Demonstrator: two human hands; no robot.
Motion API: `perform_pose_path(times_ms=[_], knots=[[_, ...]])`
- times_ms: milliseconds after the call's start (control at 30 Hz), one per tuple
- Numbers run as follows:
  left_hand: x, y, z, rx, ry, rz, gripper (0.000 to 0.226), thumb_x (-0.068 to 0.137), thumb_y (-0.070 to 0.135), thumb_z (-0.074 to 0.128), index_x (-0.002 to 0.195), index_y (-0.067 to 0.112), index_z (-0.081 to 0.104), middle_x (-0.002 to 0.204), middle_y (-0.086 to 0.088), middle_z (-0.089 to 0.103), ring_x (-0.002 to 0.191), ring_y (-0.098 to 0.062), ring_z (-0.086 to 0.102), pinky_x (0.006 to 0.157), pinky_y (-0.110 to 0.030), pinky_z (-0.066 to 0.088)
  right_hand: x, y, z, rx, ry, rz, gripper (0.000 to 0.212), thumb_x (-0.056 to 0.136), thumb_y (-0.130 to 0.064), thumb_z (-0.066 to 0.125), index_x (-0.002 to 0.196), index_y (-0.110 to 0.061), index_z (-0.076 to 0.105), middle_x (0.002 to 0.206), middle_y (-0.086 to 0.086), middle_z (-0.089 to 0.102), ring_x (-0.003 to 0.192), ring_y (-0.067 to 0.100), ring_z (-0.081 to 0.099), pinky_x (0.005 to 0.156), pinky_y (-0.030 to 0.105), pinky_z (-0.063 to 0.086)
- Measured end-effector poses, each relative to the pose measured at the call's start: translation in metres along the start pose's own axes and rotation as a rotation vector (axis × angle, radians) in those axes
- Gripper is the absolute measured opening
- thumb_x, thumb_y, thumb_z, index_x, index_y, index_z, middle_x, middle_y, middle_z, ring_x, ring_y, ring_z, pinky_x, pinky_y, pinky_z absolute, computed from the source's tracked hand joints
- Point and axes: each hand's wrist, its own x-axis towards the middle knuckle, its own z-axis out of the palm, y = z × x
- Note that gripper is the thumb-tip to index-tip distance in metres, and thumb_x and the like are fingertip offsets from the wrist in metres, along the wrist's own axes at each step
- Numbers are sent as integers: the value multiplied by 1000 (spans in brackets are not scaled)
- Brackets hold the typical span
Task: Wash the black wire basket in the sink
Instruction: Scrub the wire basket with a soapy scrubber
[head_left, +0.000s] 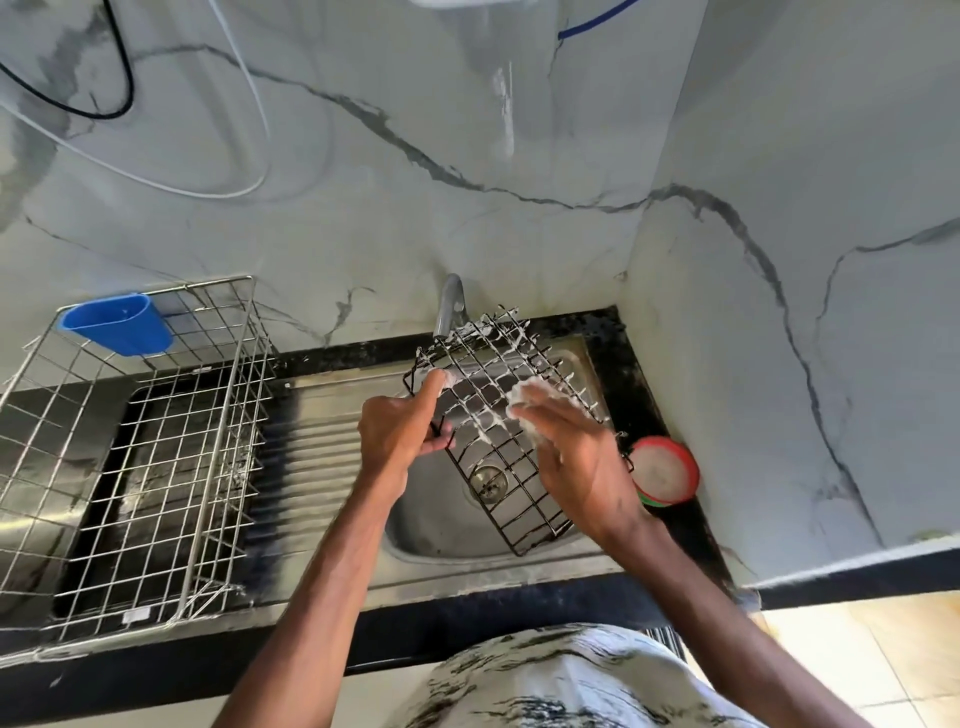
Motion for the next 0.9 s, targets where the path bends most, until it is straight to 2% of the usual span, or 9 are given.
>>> perform_pose_path(times_ms=[100, 167, 233, 300, 367, 500, 633, 767, 900], knots=[[3, -2, 0, 17, -31, 5, 51, 83, 51, 82, 83, 0, 73, 88, -29, 75, 69, -31, 75, 55, -29, 62, -5, 2, -9, 30, -79, -46, 56, 92, 14, 51, 145, -6, 52, 152, 11, 49, 147, 19, 38, 115, 29, 39], [2, -3, 2, 16, -42, 8, 54, 80, 55, 81, 86, 2, 74, 90, -29, 75, 73, -33, 77, 57, -28, 62, -2, 4, -16, 50, -7, 7, 62, 86, 22, 48, 142, -5, 56, 146, 12, 55, 139, 20, 49, 111, 25, 43], [1, -1, 5, 7, -36, 13, 49, 79, 54, 82, 85, 6, 76, 89, -28, 76, 73, -33, 77, 56, -27, 61, 4, 6, -22, 67, 81, 86, 55, 83, 22, 55, 130, -3, 66, 133, 11, 66, 122, 16, 64, 101, 13, 47], [0, 1, 8, -6, -22, 8, 43, 83, 47, 83, 82, 4, 75, 86, -27, 76, 71, -32, 75, 53, -27, 60, 10, 12, -29, 70, 92, 169, 43, 85, 11, 70, 124, -7, 71, 123, 7, 72, 103, 12, 72, 91, 4, 48], [-2, 4, 10, -15, -15, 2, 42, 86, 42, 82, 80, 2, 73, 83, -25, 74, 71, -32, 73, 51, -25, 59, 12, 16, -33, 62, 55, 215, 41, 84, -3, 79, 124, -11, 71, 119, 5, 71, 92, 10, 70, 86, 4, 50], [-4, 5, 15, -16, -28, -2, 43, 87, 43, 81, 82, 1, 72, 86, -27, 74, 73, -35, 73, 51, -25, 59, 15, 15, -30, 23, 27, 233, 41, 91, -18, 74, 132, -15, 66, 122, 7, 64, 94, 12, 69, 85, -2, 44], [-4, 8, 20, -30, -16, 8, 43, 85, 41, 83, 81, -1, 72, 82, -27, 74, 71, -34, 72, 51, -28, 60, 17, 8, -23, 0, 98, 220, 37, 90, 0, 68, 123, -13, 72, 119, 9, 67, 89, 15, 72, 77, 21, 61], [-2, 11, 22, -37, 3, 8, 40, 87, 38, 83, 78, 1, 72, 70, -16, 73, 68, -31, 72, 53, -32, 63, 7, -9, -15, -81, 95, 60, 35, 82, 17, 66, 108, -4, 76, 111, 15, 70, 82, 22, 74, 58, 27, 63], [4, 13, 19, -13, -10, 16, 54, 74, 46, 86, 83, -6, 74, 81, -26, 76, 70, -33, 76, 57, -36, 65, -5, -7, -13, -58, 28, 54, 41, 82, 15, 66, 112, -10, 77, 119, 14, 67, 99, 25, 71, 68, 37, 65]])
